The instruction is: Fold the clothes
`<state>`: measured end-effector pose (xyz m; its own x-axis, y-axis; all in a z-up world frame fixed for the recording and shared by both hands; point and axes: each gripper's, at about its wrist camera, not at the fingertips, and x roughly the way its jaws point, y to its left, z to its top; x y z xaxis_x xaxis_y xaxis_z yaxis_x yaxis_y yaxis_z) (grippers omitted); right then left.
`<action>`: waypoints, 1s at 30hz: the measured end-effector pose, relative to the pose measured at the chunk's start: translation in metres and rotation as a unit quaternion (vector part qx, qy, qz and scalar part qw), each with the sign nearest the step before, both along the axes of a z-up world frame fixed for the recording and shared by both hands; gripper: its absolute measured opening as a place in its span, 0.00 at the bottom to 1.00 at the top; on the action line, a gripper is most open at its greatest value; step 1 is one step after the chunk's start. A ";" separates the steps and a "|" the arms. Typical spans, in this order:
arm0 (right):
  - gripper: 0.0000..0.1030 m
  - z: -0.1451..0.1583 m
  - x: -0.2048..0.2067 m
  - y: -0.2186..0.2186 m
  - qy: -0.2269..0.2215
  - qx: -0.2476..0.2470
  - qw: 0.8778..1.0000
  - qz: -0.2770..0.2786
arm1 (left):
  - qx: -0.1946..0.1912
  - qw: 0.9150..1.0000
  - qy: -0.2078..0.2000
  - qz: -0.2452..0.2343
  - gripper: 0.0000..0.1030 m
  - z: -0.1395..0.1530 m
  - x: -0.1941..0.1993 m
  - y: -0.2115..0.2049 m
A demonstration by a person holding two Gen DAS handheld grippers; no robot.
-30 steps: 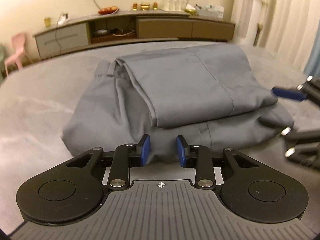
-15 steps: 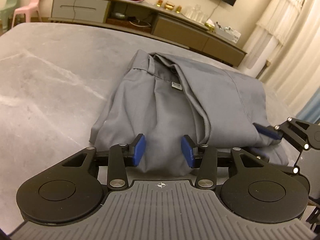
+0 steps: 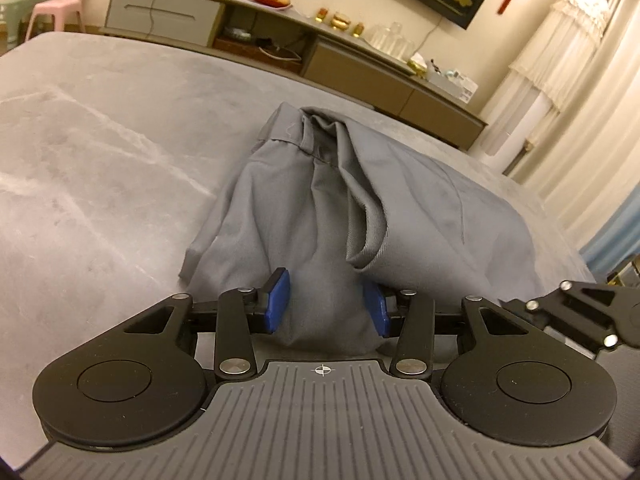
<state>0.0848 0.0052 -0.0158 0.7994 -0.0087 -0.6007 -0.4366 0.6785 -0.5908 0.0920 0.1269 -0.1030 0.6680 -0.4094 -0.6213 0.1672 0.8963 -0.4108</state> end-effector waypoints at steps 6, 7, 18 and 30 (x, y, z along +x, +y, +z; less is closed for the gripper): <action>0.32 0.008 -0.006 -0.006 -0.023 -0.021 1.000 0.004 | -0.012 1.000 -0.014 0.013 0.28 0.014 -0.006 0.009; 0.36 0.014 -0.008 -0.015 -0.025 -0.007 1.000 -0.008 | -0.017 0.999 -0.021 0.021 0.28 0.020 -0.008 0.013; 0.49 0.032 -0.012 -0.207 0.138 0.535 0.790 -0.266 | -0.028 0.997 -0.068 0.006 0.41 0.037 0.001 0.007; 0.03 0.034 0.019 -0.214 0.097 0.514 0.809 -0.267 | 0.024 0.995 -0.066 -0.068 0.00 0.031 -0.009 -0.014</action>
<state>0.1039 -0.2088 0.0179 0.7358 0.2623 -0.6243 0.0645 0.8906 0.4502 0.0835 0.1129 -0.0718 0.6849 -0.4740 -0.5534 0.3382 0.8795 -0.3347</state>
